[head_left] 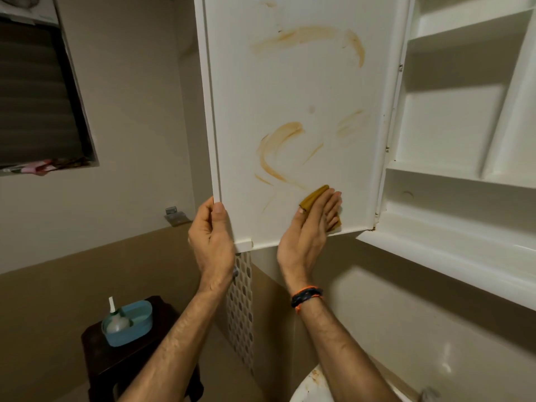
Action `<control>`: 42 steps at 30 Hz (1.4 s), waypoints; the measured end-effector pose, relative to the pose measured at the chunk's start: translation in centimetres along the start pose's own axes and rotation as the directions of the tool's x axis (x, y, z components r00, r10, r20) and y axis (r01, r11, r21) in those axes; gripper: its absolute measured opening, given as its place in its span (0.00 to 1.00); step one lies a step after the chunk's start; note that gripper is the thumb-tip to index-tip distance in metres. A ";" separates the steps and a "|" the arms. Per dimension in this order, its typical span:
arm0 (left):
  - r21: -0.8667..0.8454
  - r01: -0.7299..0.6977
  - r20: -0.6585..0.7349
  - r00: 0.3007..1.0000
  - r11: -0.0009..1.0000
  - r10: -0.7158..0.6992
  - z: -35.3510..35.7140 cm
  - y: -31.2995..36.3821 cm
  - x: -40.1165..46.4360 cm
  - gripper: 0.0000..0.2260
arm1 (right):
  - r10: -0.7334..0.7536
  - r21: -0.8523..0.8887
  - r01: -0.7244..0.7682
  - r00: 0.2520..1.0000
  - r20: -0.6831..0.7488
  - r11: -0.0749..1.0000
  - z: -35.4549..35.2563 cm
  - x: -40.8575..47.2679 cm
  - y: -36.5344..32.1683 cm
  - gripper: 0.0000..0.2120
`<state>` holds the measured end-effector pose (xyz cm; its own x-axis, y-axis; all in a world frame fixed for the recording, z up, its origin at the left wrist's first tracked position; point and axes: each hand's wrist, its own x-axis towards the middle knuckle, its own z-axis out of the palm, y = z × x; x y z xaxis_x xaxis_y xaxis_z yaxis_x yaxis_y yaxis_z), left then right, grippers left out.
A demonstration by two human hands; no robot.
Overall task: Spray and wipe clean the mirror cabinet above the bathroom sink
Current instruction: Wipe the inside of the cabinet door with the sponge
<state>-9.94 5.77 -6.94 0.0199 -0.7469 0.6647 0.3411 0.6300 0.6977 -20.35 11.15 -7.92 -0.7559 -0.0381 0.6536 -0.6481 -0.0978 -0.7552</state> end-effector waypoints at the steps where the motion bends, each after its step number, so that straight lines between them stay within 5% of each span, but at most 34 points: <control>1: -0.010 0.003 0.003 1.000 1.000 -0.003 -0.1 0.0 0.0 0.13 | -0.016 0.011 0.015 1.000 0.016 1.000 0.4 -1.0 -0.8 0.30; 9: -0.089 0.170 0.160 0.975 0.981 -0.154 -1.6 0.4 0.9 0.10 | -0.185 0.007 0.188 0.962 0.202 0.982 3.1 -6.9 -4.0 0.32; 17: -0.264 0.419 0.370 0.876 0.869 -0.310 -2.9 0.9 1.4 0.07 | -0.466 -0.061 0.529 0.791 0.397 0.847 2.5 -7.4 -2.7 0.36; 19: -0.272 0.454 0.403 0.854 0.848 -0.328 -3.2 1.1 1.5 0.13 | -0.488 -0.100 0.569 0.772 0.408 0.816 2.7 -7.0 -2.8 0.37; 23: -0.300 0.472 0.451 0.836 0.829 -0.313 -3.4 1.2 1.6 0.23 | -0.551 -0.053 0.629 0.715 0.430 0.775 3.0 -5.4 -3.4 0.36; 32: -0.308 0.415 0.420 0.867 0.856 -0.269 -2.6 1.1 1.7 0.18 | -0.717 -0.038 0.821 0.518 0.466 0.569 2.1 -0.5 -2.3 0.33; 37: -0.123 0.376 0.297 0.897 0.919 -0.327 -1.9 1.4 3.2 0.18 | -0.658 -0.155 0.783 0.597 0.459 0.602 0.3 2.9 -0.2 0.31; 42: -0.107 0.273 0.233 0.942 0.956 -0.243 -0.4 2.4 5.7 0.10 | -0.661 -0.212 0.783 0.611 0.436 0.584 -1.9 6.4 2.4 0.31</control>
<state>-8.61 2.95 -1.60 -0.2831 -0.8065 0.5190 0.4320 0.3759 0.8198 -26.90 12.55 -5.62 0.0069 -0.3920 0.9200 -0.9904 0.1243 0.0604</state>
